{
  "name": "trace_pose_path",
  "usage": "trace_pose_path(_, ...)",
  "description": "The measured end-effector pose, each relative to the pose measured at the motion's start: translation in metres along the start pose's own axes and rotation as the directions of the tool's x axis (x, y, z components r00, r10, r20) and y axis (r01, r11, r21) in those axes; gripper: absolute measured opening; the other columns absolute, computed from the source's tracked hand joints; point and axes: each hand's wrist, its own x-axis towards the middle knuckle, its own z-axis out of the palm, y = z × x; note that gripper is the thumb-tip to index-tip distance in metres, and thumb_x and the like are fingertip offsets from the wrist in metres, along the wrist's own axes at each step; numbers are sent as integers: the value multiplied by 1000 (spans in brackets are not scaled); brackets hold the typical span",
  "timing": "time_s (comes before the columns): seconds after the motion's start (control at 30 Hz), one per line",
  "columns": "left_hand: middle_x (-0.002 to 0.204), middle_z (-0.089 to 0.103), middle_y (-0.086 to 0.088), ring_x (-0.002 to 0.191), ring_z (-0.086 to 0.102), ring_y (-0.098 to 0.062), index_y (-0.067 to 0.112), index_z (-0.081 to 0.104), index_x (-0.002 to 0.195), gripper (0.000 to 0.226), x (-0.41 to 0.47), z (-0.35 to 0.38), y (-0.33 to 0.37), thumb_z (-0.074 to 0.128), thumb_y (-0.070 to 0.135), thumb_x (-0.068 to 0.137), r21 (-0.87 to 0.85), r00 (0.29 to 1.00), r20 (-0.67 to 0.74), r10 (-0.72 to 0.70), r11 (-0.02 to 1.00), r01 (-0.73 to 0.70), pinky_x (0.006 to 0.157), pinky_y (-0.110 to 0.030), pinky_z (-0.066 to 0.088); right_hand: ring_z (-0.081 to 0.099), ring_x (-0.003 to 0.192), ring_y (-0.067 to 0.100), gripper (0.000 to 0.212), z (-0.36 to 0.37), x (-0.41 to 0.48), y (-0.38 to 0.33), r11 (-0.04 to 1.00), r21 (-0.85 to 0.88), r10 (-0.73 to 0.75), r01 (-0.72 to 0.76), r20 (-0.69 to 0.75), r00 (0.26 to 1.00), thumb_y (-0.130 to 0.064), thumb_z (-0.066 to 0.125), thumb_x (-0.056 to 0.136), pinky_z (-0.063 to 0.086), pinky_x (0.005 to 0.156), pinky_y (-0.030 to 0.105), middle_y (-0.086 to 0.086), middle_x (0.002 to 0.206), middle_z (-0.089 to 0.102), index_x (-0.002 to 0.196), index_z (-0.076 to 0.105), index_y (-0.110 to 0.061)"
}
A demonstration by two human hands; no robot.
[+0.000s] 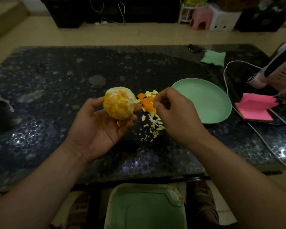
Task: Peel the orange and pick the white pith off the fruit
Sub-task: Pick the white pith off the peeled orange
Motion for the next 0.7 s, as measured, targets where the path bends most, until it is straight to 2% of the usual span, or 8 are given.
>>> trace_pose_path(0.07,138,64,-30,94,73,-28,-1,68,135,62,1,0,-1,48,42,96,13,1000,-18,-5,1000,6,77,-30,64,63,81,2,7,3,1,4,999,-36,32,-30,55,998,-22,65,102,50,67,19,-11,89,67,107,64,-26)
trace_pose_path(0.13,139,64,-31,96,73,-29,-2,62,141,64,2,1,-3,48,41,96,32,999,-46,1,999,1,79,-30,63,66,82,4,5,3,2,2,997,-2,73,-74,95,993,-26,66,102,53,70,22,-9,91,70,107,67,-28)
trace_pose_path(0.27,141,63,-30,97,73,-30,0,59,143,61,5,1,-4,47,38,97,63,995,-93,23,998,-17,80,-31,63,72,79,8,18,0,-1,-13,933,303,137,-193,197,971,-32,63,105,60,75,31,1,91,76,101,73,-18)
trace_pose_path(0.37,145,61,-27,103,72,-31,0,61,141,59,5,1,-5,48,37,97,84,995,-93,28,996,-20,88,-35,62,73,79,19,25,2,-5,-17,943,270,133,-193,225,965,-44,65,102,64,80,44,3,86,75,94,73,-22)
trace_pose_path(0.43,145,62,-23,109,71,-30,1,63,141,57,5,1,-6,51,35,97,88,996,-82,41,996,-34,94,-38,60,73,82,26,22,4,-7,-18,951,245,137,-191,220,966,-41,67,101,63,81,50,5,85,75,93,73,-22)
trace_pose_path(0.57,147,62,-19,119,67,-27,6,59,147,54,6,3,-8,51,35,103,107,996,-65,53,993,-46,100,-40,57,71,84,31,17,1,-7,-19,946,281,114,-164,185,976,-31,67,102,61,80,54,7,85,75,93,72,-18)
trace_pose_path(0.7,142,65,-19,113,69,-28,6,60,146,55,5,5,-8,52,37,102,80,997,-61,54,996,-49,90,-36,62,69,83,29,21,1,-7,-17,966,232,75,-113,166,983,-30,63,105,59,80,50,9,84,73,93,71,-14)
